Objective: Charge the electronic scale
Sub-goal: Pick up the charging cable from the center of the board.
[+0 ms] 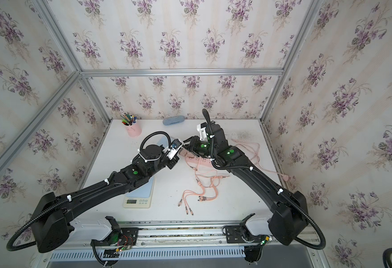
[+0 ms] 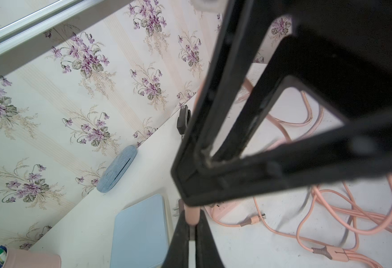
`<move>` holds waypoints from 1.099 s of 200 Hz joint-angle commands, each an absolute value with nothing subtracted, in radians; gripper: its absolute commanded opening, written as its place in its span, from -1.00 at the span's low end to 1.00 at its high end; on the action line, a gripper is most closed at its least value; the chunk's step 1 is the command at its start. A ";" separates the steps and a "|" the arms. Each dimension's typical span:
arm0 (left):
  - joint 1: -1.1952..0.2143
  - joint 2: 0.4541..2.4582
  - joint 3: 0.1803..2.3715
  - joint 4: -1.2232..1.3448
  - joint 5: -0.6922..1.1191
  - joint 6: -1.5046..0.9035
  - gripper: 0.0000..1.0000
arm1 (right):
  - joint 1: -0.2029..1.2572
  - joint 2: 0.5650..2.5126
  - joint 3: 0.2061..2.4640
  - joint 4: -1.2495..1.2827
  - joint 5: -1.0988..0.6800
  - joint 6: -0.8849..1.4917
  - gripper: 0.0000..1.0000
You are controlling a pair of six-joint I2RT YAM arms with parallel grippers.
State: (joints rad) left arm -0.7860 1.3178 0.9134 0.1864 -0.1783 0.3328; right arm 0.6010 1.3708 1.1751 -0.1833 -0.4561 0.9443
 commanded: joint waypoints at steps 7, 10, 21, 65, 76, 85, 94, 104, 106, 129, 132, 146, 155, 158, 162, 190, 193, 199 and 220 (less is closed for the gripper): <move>-0.790 1.318 0.915 0.213 -0.204 0.374 -1.00 | 0.605 1.390 1.178 -0.153 -0.397 0.977 -0.33; -0.791 1.319 0.916 0.212 -0.205 0.376 -1.00 | 0.605 1.390 1.176 -0.153 -0.392 0.977 -0.33; -0.796 1.319 0.916 0.211 -0.215 0.389 -1.00 | 0.606 1.388 1.172 -0.151 -0.372 0.976 -0.34; -0.823 1.334 0.926 0.195 -0.260 0.449 -1.00 | 0.616 1.403 1.175 -0.160 -0.336 0.968 -0.43; -0.832 1.339 0.928 0.193 -0.276 0.467 -1.00 | 0.619 1.411 1.177 -0.159 -0.337 0.968 -0.45; -0.840 1.344 0.931 0.192 -0.287 0.482 -1.00 | 0.623 1.416 1.176 -0.156 -0.337 0.971 -0.47; -0.849 1.350 0.934 0.192 -0.297 0.495 -1.00 | 0.624 1.422 1.175 -0.152 -0.341 0.974 -0.49; -0.857 1.354 0.936 0.191 -0.312 0.511 -1.00 | 0.627 1.427 1.175 -0.149 -0.345 0.976 -0.55; -0.859 1.356 0.937 0.191 -0.314 0.513 -1.00 | 0.628 1.429 1.175 -0.149 -0.345 0.976 -0.57; -0.869 1.364 0.939 0.192 -0.332 0.528 -1.00 | 0.630 1.434 1.177 -0.150 -0.358 0.977 -0.98; -0.870 1.364 0.938 0.192 -0.333 0.529 -1.00 | 0.630 1.434 1.176 -0.151 -0.358 0.976 -1.00; -0.871 1.362 0.935 0.192 -0.336 0.531 -0.98 | 0.632 1.431 1.175 -0.159 -0.352 0.967 -1.00; -0.874 1.357 0.932 0.192 -0.337 0.531 -0.87 | 0.634 1.427 1.177 -0.168 -0.342 0.957 -1.00; -0.873 1.354 0.932 0.192 -0.336 0.530 -0.81 | 0.633 1.426 1.177 -0.170 -0.337 0.953 -1.00; -0.873 1.351 0.929 0.193 -0.335 0.528 -0.71 | 0.634 1.423 1.179 -0.175 -0.329 0.946 -1.00; -0.873 1.317 0.914 0.195 -0.300 0.518 -0.18 | 0.634 1.419 1.212 -0.219 -0.268 0.895 -1.00; -0.872 1.314 0.914 0.196 -0.299 0.515 -0.02 | 0.633 1.421 1.218 -0.227 -0.261 0.887 -1.00; -0.871 1.309 0.914 0.195 -0.298 0.507 0.22 | 0.635 1.424 1.234 -0.244 -0.244 0.870 -1.00; -0.822 1.283 0.909 0.192 -0.204 0.394 0.43 | 0.632 1.441 1.279 -0.286 -0.169 0.769 -1.00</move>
State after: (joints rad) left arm -0.8631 1.3056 0.9134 0.1654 -0.3290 0.4610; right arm 0.6338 1.4273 1.2404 -0.2443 -0.2718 0.8799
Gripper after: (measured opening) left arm 0.708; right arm 0.055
